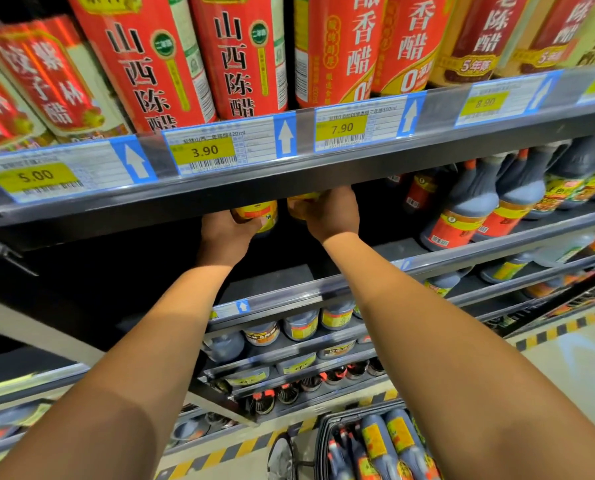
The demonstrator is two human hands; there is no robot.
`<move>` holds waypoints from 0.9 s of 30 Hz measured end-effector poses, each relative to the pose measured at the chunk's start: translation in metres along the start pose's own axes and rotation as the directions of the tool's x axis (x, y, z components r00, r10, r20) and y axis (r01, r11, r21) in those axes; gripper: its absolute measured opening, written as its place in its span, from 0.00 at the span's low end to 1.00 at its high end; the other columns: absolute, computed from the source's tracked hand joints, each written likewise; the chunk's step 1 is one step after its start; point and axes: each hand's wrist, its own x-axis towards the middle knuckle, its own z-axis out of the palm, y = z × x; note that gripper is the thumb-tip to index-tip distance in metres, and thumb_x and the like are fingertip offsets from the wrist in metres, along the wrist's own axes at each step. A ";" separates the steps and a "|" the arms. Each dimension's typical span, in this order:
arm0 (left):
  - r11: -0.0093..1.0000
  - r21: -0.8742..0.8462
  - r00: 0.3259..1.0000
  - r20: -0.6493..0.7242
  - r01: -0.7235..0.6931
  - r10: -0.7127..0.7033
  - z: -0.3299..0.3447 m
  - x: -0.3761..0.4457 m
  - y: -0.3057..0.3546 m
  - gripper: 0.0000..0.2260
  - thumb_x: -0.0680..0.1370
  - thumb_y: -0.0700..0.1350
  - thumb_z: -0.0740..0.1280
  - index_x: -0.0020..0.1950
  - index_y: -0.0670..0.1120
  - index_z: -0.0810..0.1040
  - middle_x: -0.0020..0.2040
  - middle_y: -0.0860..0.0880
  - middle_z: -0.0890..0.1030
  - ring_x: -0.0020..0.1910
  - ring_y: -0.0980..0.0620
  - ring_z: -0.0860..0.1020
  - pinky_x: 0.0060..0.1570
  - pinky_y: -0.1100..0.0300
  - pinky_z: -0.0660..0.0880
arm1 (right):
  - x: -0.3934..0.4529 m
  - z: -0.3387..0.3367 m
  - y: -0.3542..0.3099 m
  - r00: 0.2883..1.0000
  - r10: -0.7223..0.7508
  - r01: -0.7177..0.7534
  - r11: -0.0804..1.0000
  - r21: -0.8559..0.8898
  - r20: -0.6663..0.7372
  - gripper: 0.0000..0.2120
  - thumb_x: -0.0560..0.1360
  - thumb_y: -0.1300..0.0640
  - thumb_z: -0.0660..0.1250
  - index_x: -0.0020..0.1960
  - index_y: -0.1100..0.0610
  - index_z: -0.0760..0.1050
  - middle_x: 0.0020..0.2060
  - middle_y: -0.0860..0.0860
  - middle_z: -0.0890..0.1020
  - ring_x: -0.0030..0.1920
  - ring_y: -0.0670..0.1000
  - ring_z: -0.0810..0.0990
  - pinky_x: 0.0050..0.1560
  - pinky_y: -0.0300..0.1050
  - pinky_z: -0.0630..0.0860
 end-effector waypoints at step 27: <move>0.938 -0.037 0.712 0.640 -0.346 0.288 0.066 -0.253 -0.009 0.21 0.82 0.52 0.71 0.74 0.63 0.72 0.74 0.61 0.71 0.74 0.62 0.70 0.70 0.55 0.70 | -0.336 -0.175 0.272 0.630 0.709 -0.618 0.704 0.350 -0.317 0.16 0.82 0.53 0.71 0.67 0.54 0.72 0.51 0.48 0.80 0.52 0.52 0.82 0.59 0.59 0.79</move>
